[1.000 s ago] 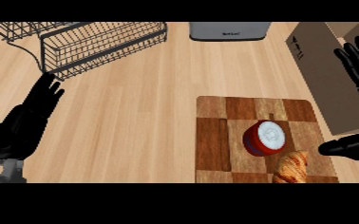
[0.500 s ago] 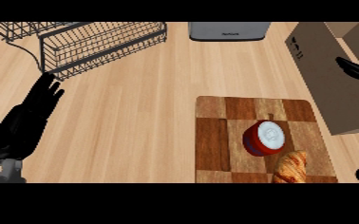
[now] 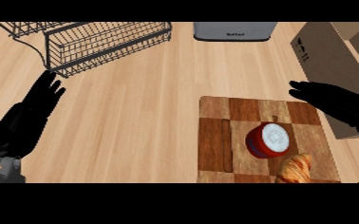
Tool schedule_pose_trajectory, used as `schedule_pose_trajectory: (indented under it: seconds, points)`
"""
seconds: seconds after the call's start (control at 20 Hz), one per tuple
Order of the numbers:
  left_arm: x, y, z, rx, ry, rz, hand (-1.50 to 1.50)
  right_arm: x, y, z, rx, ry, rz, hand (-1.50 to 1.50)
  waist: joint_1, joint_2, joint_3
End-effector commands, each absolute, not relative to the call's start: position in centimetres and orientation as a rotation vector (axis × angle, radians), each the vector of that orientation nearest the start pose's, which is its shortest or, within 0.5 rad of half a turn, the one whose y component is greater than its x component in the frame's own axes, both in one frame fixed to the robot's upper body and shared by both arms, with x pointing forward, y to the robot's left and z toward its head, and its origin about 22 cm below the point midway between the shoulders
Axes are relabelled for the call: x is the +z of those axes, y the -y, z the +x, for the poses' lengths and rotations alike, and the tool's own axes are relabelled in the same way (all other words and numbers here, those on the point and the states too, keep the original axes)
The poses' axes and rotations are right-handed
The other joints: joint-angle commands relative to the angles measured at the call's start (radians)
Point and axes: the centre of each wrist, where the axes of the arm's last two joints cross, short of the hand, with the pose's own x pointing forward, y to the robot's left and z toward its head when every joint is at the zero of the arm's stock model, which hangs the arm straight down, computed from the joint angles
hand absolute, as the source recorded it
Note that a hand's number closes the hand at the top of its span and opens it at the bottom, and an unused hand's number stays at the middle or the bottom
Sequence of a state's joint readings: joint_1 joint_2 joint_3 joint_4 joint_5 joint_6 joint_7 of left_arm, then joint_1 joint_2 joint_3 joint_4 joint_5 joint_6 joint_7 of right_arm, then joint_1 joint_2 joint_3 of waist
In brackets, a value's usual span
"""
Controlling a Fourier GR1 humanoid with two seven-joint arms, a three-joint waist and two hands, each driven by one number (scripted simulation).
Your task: Pick the can from the cutting board and place it in the cardboard box
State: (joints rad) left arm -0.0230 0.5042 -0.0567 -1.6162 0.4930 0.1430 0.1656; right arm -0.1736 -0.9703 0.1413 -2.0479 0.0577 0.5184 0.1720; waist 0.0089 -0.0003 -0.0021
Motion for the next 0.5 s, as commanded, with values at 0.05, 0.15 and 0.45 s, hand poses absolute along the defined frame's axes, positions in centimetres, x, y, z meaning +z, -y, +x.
schedule_pose_trajectory:
  seconds: [0.05,0.15,0.45]
  points:
    - [6.7,-31.7,24.8,0.028,1.445,0.048,0.0,19.8,27.5,24.1,1.542,1.241,-0.369,-1.5,0.007,0.002,0.001]
    - [5.1,-31.9,24.4,0.038,1.439,0.04,0.0,19.9,27.3,24.5,1.523,1.234,-0.359,-1.5,0.0,0.001,0.001]
    - [4.4,-31.6,23.7,0.052,1.437,0.039,0.0,19.7,25.9,23.7,1.561,1.161,-0.383,-1.5,-0.004,0.0,0.002]
